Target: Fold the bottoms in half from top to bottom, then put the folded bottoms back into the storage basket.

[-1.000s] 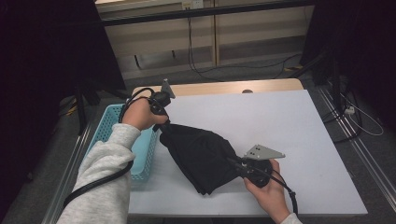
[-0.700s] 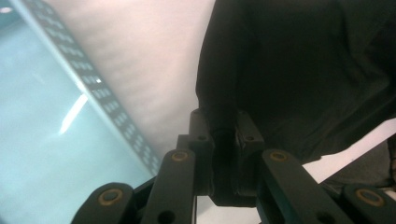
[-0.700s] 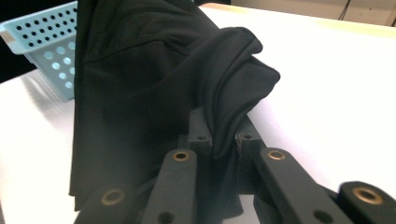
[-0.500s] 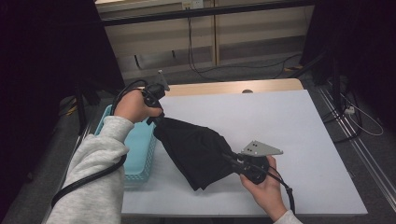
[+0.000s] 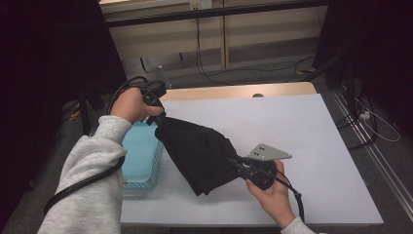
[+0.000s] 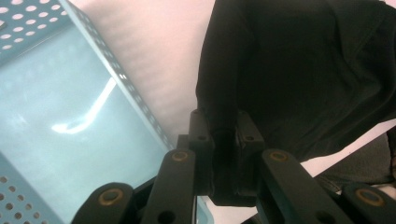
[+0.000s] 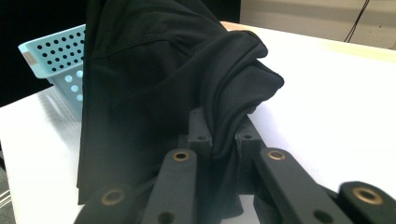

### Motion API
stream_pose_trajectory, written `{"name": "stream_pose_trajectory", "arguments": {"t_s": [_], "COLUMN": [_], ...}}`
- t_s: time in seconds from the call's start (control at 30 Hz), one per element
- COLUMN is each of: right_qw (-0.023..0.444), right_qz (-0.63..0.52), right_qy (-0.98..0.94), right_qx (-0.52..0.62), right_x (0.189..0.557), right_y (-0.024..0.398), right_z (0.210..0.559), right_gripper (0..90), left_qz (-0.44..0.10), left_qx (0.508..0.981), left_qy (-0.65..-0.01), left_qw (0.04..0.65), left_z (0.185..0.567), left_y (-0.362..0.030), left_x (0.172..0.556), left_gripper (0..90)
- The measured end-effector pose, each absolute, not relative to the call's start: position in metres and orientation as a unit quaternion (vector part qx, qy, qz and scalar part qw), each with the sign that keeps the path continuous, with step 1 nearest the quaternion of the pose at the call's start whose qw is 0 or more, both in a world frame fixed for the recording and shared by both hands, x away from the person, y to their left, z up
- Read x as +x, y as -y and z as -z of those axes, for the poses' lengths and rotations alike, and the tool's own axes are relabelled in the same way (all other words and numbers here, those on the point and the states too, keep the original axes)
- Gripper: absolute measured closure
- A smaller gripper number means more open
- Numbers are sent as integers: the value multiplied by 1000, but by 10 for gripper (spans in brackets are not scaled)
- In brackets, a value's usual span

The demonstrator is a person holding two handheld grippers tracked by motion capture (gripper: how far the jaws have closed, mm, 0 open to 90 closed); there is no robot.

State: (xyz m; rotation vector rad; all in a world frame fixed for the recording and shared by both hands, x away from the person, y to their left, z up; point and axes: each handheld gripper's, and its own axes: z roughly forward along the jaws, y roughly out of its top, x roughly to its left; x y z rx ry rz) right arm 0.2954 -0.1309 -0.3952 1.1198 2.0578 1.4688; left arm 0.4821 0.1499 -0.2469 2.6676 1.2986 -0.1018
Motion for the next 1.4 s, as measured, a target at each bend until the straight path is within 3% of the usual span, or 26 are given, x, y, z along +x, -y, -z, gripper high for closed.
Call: {"name": "stream_pose_trajectory", "arguments": {"t_s": [1.4], "right_qw": [161], "right_qz": [-563], "right_qy": [-724], "right_qx": [364], "right_x": [318], "right_y": [77], "right_z": [376], "right_gripper": [819], "left_qz": [-35], "left_qx": [894], "left_qy": [-445], "left_qw": [43], "left_z": [194], "left_y": [-195], "left_x": [484], "left_gripper": [810]}}
